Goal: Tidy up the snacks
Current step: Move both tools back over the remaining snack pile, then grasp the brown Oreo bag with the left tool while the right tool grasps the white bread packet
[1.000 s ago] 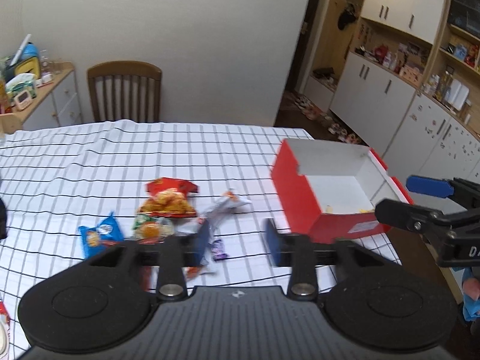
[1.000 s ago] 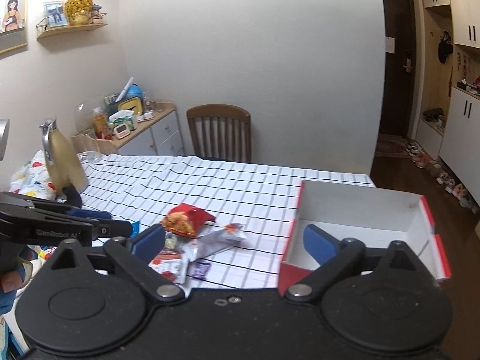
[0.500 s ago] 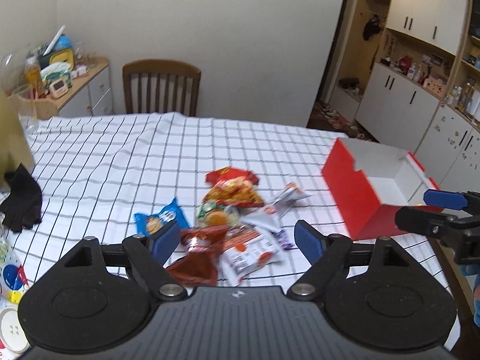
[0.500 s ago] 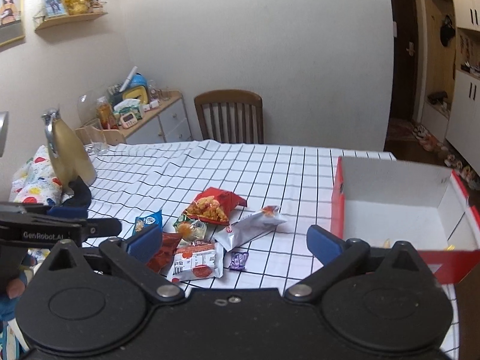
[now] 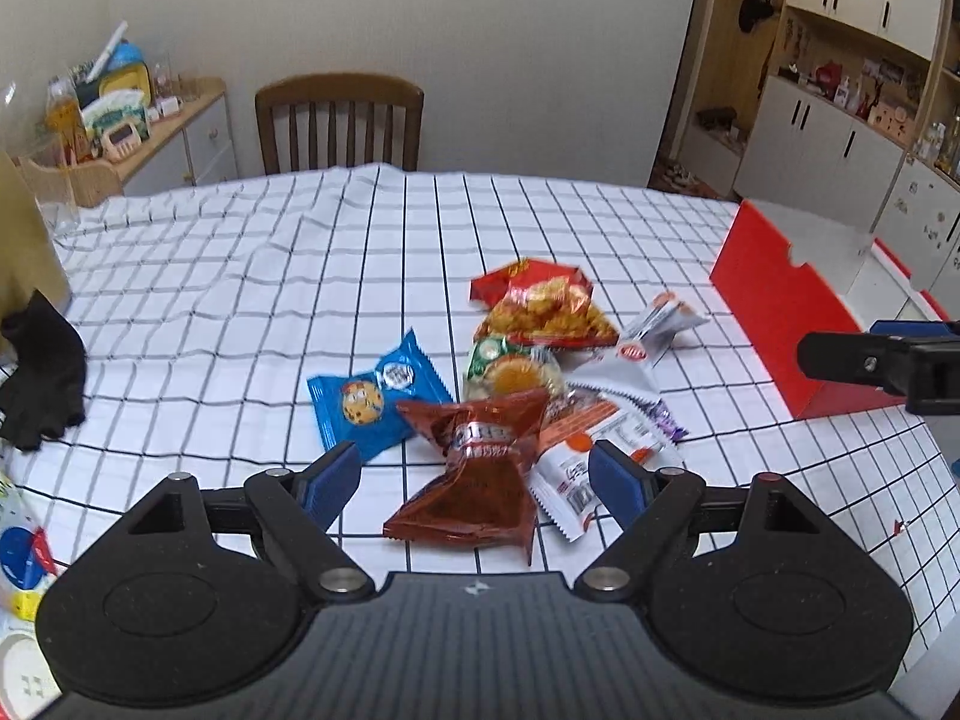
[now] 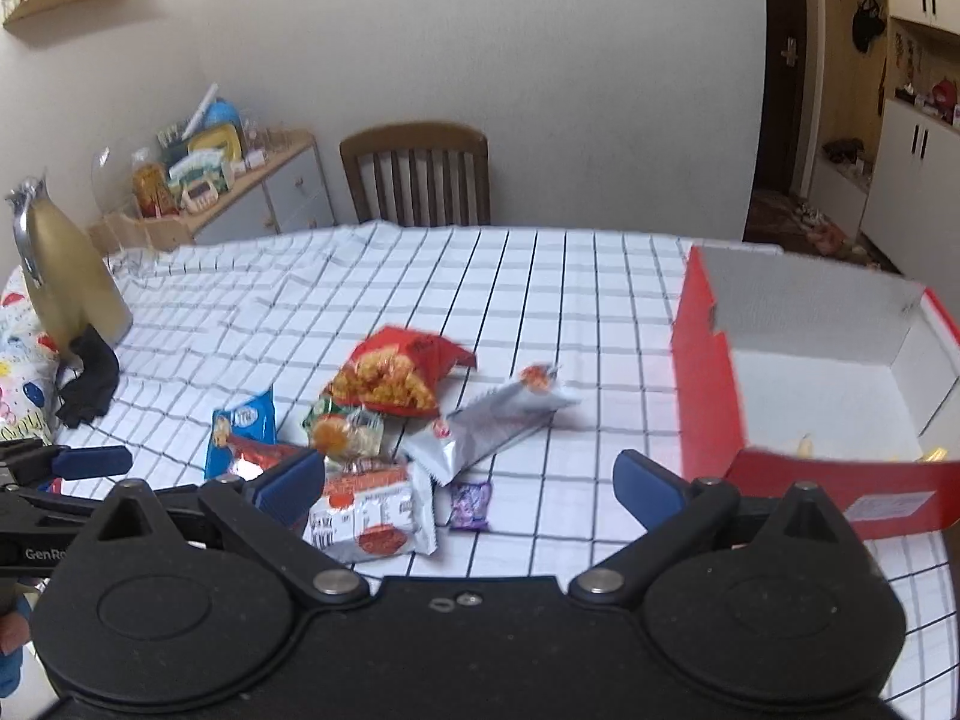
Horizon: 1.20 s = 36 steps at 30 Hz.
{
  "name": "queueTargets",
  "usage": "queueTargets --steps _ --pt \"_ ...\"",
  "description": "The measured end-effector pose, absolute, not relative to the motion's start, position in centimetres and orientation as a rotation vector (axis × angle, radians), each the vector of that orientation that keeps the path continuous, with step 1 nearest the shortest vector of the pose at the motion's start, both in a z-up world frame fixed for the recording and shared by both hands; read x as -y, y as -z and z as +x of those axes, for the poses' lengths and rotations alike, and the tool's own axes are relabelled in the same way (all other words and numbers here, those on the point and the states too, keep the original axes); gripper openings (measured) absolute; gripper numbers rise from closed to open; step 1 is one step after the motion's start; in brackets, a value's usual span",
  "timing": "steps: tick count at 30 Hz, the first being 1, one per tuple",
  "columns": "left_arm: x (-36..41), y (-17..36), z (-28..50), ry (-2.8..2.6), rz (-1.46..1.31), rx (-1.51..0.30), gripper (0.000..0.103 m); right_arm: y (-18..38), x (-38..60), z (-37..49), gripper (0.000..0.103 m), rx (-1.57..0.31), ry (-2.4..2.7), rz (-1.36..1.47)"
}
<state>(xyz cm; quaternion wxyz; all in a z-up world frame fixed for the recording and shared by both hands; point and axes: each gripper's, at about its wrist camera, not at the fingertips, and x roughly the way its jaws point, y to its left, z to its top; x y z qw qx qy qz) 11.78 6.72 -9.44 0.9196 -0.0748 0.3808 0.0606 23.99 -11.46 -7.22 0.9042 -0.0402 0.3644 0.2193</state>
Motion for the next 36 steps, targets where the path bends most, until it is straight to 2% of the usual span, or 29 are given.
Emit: queueTargets --steps 7,18,21,26,33,34,35,36 --pt "-7.2 11.7 13.1 -0.11 -0.181 -0.835 0.083 9.7 10.1 25.7 0.102 -0.827 -0.428 -0.091" --pt "-7.2 12.9 15.3 -0.114 -0.196 -0.854 0.083 10.0 8.6 32.0 0.099 -0.858 -0.335 -0.026" --pt "-7.2 13.2 15.8 -0.115 -0.192 -0.858 0.083 10.8 8.2 33.6 0.094 -0.892 -0.298 -0.001" --pt "-7.4 14.0 16.5 -0.116 -0.214 -0.885 0.083 12.4 8.3 36.0 0.081 -0.984 -0.233 0.1" --pt "-8.0 14.7 16.9 -0.118 -0.271 -0.911 0.082 13.8 8.7 38.1 0.071 -1.055 -0.159 0.217" --pt "-8.0 14.8 17.0 -0.122 -0.271 -0.912 0.082 14.0 8.6 38.3 0.066 -1.063 -0.161 0.221" --pt "-8.0 14.8 17.0 -0.124 -0.266 -0.912 0.081 14.2 8.5 38.4 0.062 -1.071 -0.163 0.22" --pt "-7.9 14.8 17.1 -0.121 -0.264 -0.913 0.075 14.4 8.3 38.4 0.06 -1.077 -0.164 0.219"
